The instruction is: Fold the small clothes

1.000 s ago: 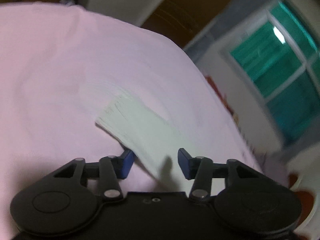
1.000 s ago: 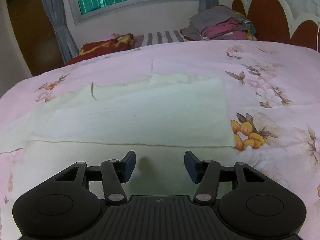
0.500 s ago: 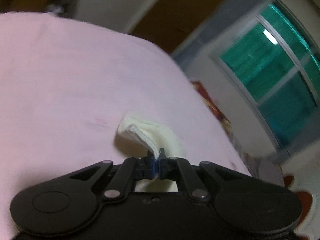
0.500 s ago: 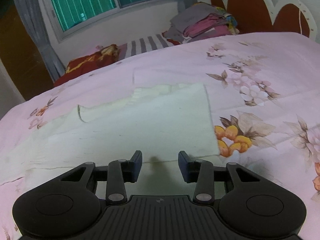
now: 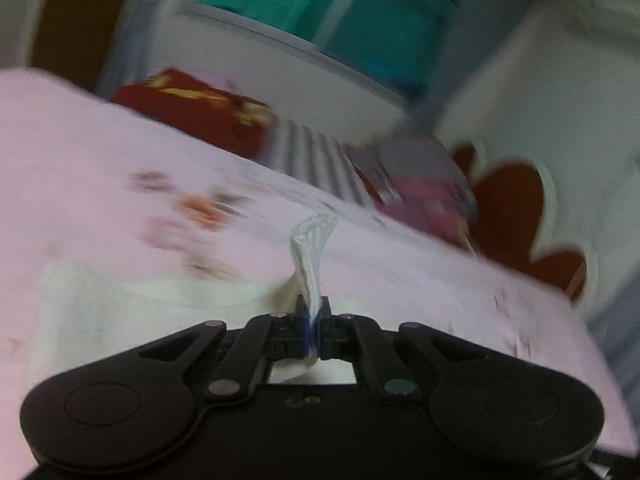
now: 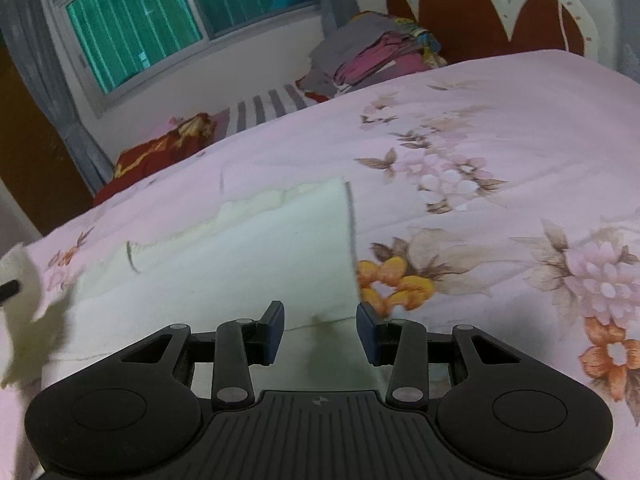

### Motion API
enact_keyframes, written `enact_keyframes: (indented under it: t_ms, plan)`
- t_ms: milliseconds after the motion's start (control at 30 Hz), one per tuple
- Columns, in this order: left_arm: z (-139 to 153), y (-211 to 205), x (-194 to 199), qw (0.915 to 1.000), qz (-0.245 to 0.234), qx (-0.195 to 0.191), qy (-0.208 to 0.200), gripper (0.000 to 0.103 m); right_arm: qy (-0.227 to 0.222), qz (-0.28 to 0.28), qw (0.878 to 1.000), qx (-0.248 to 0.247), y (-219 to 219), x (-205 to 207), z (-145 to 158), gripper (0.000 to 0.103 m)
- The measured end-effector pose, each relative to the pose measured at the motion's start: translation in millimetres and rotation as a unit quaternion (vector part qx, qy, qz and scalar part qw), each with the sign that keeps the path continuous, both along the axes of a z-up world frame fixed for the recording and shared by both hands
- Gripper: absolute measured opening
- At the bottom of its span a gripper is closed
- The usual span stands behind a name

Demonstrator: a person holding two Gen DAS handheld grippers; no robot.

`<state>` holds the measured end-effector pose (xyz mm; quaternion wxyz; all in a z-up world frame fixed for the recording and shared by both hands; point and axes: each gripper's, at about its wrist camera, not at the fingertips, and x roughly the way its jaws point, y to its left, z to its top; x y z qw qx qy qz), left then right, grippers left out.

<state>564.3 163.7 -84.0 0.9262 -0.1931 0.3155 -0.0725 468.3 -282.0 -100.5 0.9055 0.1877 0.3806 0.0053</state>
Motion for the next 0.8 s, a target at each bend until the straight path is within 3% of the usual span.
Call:
enact_keyframes:
  t_ms: [200, 733, 767, 800]
  plan:
    - [-12, -76, -5, 0.9965, -0.074, 0.035, 0.015, 0.003, -0.007, -0.026, 1.0, 0.015, -31, -13, 3, 0.041]
    - [-48, -194, -14, 0.9754, -0.19, 0.096, 0.056, 0.003, 0.001, -0.072, 0.997, 0.026, -102, -49, 0, 0.041]
    - [-51, -199, -13, 0.9733, -0.199, 0.096, 0.064, 0.006, 0.002, -0.072, 0.997, 0.027, -105, -51, 0, 0.041]
    - [-54, -203, -13, 0.9713, -0.205, 0.097, 0.072, 0.019, 0.002, -0.072, 0.997, 0.028, -107, -52, 1, 0.041]
